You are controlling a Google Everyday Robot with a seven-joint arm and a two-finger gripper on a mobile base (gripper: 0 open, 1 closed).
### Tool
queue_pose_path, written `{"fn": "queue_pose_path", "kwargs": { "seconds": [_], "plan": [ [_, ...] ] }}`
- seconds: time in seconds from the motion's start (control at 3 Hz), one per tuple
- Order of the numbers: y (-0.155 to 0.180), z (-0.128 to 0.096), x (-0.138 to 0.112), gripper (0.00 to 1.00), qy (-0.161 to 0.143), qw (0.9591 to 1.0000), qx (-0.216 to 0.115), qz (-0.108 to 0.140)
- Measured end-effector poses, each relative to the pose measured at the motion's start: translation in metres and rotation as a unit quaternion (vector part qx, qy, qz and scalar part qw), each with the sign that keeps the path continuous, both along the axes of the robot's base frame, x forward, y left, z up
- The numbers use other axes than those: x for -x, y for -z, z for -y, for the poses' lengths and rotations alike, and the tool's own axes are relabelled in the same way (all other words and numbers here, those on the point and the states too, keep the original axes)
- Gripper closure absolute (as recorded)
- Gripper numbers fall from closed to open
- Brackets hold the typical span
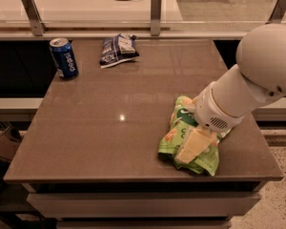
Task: Move green rice chip bag near blue chip bag
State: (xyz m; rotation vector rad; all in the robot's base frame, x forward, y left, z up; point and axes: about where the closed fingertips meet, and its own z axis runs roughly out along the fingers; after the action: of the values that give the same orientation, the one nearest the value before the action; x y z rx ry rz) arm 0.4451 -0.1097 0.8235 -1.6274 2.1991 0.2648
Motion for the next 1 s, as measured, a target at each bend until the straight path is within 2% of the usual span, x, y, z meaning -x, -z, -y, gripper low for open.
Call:
{"fn": "queue_pose_path", "kwargs": {
  "seconds": [1.0],
  "plan": [
    [-0.0011,0.0000,-0.0001,1.00,0.000,1.0000,0.000,0.000]
  ]
}}
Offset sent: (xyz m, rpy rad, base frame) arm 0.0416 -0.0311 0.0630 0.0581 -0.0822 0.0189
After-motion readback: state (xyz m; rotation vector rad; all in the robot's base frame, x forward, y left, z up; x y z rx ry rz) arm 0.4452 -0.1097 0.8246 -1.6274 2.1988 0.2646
